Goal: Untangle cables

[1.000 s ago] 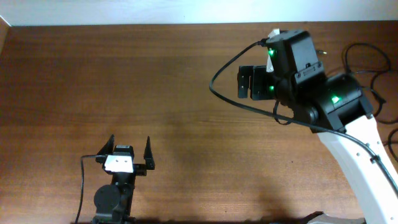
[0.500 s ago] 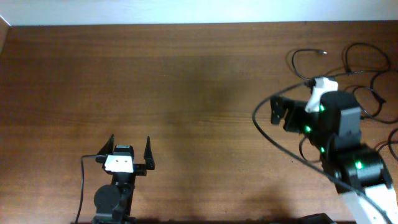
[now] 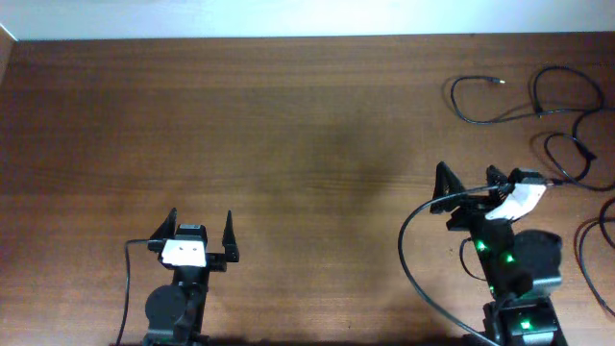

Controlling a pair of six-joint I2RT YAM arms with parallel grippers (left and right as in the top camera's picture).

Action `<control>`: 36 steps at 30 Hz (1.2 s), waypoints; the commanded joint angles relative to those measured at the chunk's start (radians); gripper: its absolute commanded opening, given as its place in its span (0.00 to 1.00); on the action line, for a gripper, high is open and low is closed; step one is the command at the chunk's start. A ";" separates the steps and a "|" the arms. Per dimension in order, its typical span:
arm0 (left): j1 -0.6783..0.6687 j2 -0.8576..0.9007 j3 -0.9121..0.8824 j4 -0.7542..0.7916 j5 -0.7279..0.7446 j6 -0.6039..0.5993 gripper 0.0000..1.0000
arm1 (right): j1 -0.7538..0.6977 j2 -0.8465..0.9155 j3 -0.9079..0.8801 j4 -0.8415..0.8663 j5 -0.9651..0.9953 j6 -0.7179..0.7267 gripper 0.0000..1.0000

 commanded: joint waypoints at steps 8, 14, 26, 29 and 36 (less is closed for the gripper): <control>0.004 -0.001 -0.001 -0.007 0.003 0.012 0.99 | -0.025 -0.112 -0.149 0.082 0.002 0.006 0.99; 0.004 -0.001 -0.001 -0.007 0.003 0.012 0.99 | -0.038 -0.222 -0.246 0.106 -0.002 0.014 0.99; 0.004 -0.001 -0.001 -0.007 0.003 0.012 0.99 | -0.075 -0.445 -0.365 -0.007 -0.002 0.032 0.99; 0.004 -0.001 -0.001 -0.007 0.003 0.012 0.99 | -0.084 -0.517 -0.365 -0.128 -0.002 0.031 0.99; 0.004 -0.001 -0.001 -0.007 0.003 0.012 0.99 | -0.090 -0.555 -0.365 -0.161 0.001 -0.026 0.99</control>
